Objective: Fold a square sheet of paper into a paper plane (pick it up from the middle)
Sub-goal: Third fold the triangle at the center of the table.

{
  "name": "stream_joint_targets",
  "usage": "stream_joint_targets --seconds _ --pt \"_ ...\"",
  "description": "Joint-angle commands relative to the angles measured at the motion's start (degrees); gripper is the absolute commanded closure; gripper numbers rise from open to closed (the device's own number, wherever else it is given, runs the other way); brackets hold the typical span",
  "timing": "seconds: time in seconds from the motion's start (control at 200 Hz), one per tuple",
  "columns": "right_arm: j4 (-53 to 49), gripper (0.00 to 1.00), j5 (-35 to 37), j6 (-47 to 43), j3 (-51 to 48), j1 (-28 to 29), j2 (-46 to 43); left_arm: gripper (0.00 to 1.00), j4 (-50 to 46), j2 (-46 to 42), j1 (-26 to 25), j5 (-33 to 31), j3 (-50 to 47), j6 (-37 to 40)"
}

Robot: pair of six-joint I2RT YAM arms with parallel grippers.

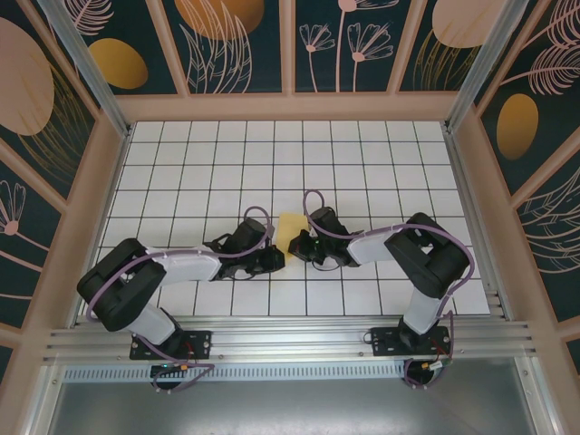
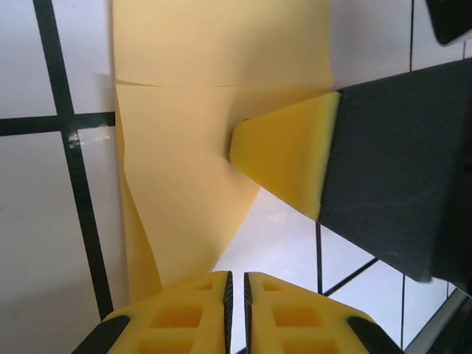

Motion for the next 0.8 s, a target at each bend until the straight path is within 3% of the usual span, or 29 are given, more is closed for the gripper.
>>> stream_joint_targets --seconds 0.0,0.796 --pt "-10.66 0.96 6.32 -0.36 -1.92 0.66 4.38 0.84 -0.53 0.98 -0.18 -1.72 1.75 0.82" --pt "-11.42 0.95 6.36 -1.59 -0.39 0.31 1.62 0.9 -2.24 1.69 -0.16 -5.27 -5.3 -0.26"
